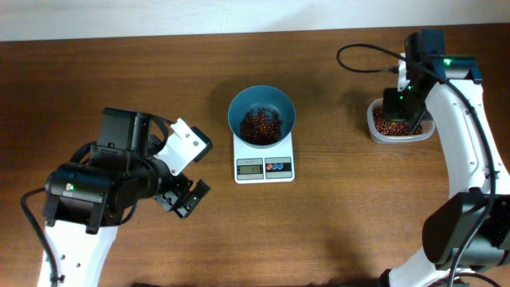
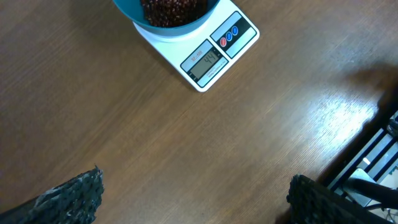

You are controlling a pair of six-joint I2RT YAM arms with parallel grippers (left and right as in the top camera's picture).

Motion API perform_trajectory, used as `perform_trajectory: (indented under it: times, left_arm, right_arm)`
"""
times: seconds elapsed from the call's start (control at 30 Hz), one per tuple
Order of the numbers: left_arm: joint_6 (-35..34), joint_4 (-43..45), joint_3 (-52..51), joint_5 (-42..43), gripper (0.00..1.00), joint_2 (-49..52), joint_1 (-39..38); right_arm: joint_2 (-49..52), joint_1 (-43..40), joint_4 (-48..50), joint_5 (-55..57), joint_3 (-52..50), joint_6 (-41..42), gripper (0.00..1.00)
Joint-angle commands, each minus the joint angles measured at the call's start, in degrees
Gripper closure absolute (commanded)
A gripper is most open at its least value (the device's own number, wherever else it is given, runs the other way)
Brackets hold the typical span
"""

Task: Scoop item into bowl and weigh 50g on scale
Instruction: 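Move the scoop right with the right gripper to the bean tub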

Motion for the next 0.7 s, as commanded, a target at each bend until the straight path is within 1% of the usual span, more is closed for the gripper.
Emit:
perform_trajectory:
  times: [0.0, 0.1, 0.23, 0.43, 0.67]
  left_arm:
    - [0.90, 0.11, 0.83, 0.68, 0.01, -0.33, 0.26]
    - [0.90, 0.11, 0.83, 0.68, 0.01, -0.33, 0.26]
    - [0.90, 0.13, 0.83, 0.68, 0.01, -0.33, 0.26]
    - [0.90, 0.11, 0.83, 0.68, 0.01, -0.33, 0.26]
    - [0.90, 0.11, 0.83, 0.68, 0.01, -0.33, 0.26]
  right_arm:
    - [-0.15, 0.02, 2.54, 2.97, -3.23, 0.02, 0.96]
    - [-0.15, 0.11, 3.50, 2.99, -5.84, 0.02, 0.96]
    - [-0.15, 0.11, 3.96, 2.64, -6.32, 0.04, 0.96]
    - [-0.15, 0.07, 4.76, -2.45, -6.32, 0.02, 0.96]
    - [0.35, 0.11, 4.76, 1.86, -6.32, -1.70, 0.96]
